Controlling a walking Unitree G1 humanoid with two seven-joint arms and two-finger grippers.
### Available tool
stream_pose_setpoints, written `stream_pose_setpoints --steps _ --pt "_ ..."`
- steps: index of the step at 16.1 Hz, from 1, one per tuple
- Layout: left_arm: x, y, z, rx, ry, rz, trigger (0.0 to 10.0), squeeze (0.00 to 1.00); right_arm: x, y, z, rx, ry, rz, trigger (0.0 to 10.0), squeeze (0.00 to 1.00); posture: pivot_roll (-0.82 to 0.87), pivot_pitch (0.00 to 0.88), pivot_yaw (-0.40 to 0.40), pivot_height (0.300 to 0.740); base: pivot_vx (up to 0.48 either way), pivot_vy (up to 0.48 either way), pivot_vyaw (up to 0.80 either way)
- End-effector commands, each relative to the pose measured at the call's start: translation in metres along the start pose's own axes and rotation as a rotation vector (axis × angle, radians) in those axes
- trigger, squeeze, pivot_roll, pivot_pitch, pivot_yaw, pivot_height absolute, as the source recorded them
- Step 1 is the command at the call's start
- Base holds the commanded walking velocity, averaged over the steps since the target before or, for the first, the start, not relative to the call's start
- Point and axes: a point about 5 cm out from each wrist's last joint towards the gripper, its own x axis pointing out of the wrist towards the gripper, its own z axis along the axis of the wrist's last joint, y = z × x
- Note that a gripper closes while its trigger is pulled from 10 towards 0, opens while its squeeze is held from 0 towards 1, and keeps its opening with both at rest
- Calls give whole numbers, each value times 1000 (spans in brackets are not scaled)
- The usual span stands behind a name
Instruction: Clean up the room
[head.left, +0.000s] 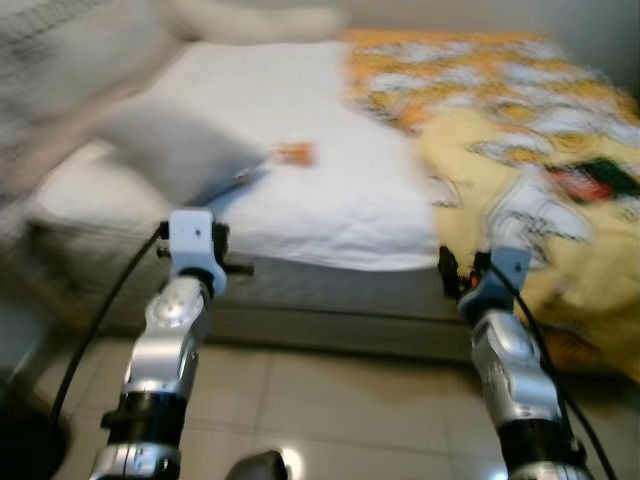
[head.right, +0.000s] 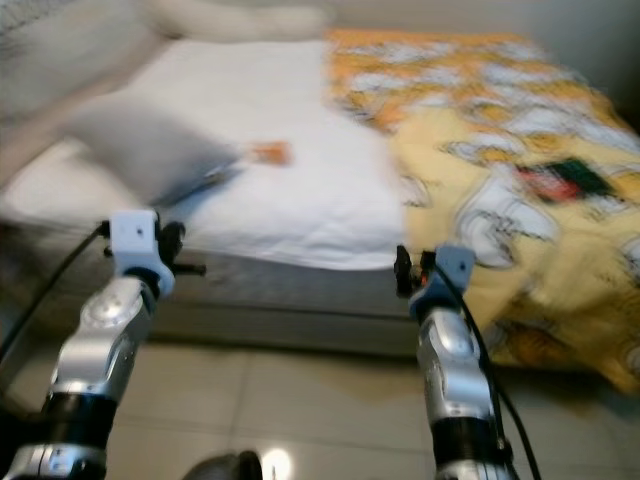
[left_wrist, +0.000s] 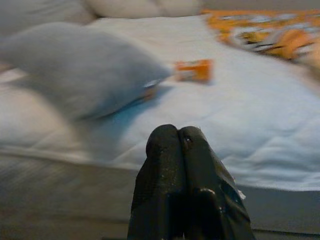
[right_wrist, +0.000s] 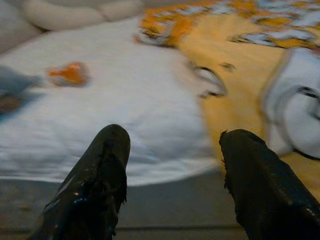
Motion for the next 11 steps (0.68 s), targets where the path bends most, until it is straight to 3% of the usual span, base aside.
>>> stream_pose_setpoints --steps 1,2,3,10,11 --pt "3 -1 7 -10 -18 -12 10000 0 0 2 1 16 1 13 10000 0 24 0 54 740 0 0 0" --pt "3 -2 6 -28 -14 -16 10000 541 0 2 1 8 3 12 10000 0 24 0 54 740 0 0 0" --pt "3 -2 6 -29 -13 -14 10000 1000 0 2 1 3 4 11 10000 0 24 0 54 740 0 0 0" --pt "4 -1 6 -36 -12 -12 10000 1000 2 1 1 -4 6 7 10000 8 23 0 51 740 0 0 0" --pt "4 0 6 -31 -15 -8 10000 1000 2 2 1 1 2 13 10000 67 21 0 51 740 0 0 0"
